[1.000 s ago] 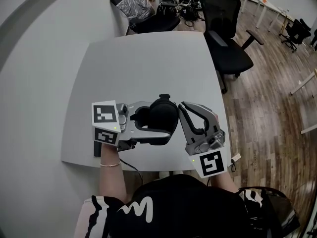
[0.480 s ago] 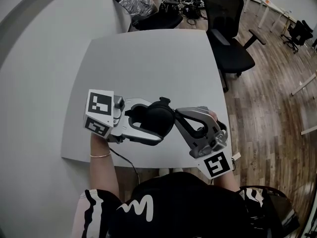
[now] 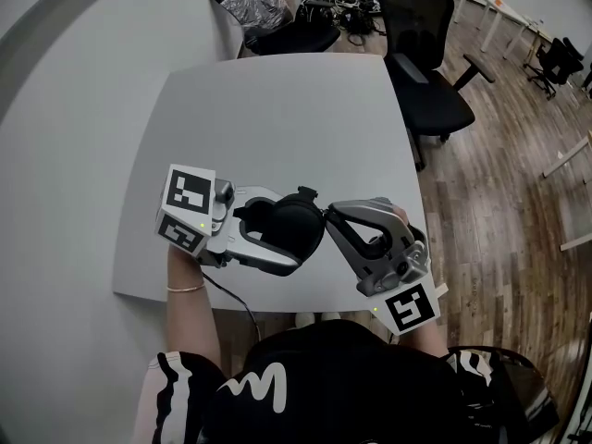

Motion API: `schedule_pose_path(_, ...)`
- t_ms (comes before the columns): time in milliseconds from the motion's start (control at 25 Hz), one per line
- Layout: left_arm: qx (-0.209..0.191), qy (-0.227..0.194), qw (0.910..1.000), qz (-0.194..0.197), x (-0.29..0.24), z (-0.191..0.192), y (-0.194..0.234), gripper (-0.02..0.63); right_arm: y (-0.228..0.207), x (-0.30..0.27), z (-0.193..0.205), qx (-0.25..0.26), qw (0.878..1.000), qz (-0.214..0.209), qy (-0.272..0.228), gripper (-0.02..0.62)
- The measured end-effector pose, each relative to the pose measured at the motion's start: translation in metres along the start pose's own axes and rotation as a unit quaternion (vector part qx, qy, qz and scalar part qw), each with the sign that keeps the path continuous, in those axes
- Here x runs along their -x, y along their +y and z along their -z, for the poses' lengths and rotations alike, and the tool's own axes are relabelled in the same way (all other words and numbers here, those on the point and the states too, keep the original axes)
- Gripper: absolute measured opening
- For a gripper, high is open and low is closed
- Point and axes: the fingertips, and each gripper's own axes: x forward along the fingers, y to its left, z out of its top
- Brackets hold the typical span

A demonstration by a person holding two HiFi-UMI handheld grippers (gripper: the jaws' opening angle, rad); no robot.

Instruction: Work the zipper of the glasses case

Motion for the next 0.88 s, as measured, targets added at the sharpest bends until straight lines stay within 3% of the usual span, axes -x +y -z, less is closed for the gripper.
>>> schedule_pose_path(520, 0.004, 0.042, 0.9989, 0.018, 0.017, 0.007, -0.011, 0.273, 0.010, -0.020, -0.011, 0.099, 0.995, -0.011, 0.031, 0.008)
schedule_pose_path(720, -0.041, -0.059, 0.9974, 0.001, 0.005, -0.010, -0.003, 0.296, -0.004, -0.020, -0.020, 0.088, 0.996, 0.020, 0.014, 0.008)
schedule_pose_path(800, -0.045, -0.099, 0.9940, 0.009, 0.001, -0.015, -0.002, 0.336, -0.005, -0.025, -0.025, 0.088, 0.996, 0.024, 0.006, 0.008)
schedule_pose_path(880, -0.047, -0.112, 0.9923, 0.024, -0.001, -0.018, -0.005, 0.337, -0.006, -0.031, -0.030, 0.090, 0.996, 0.023, 0.001, 0.007)
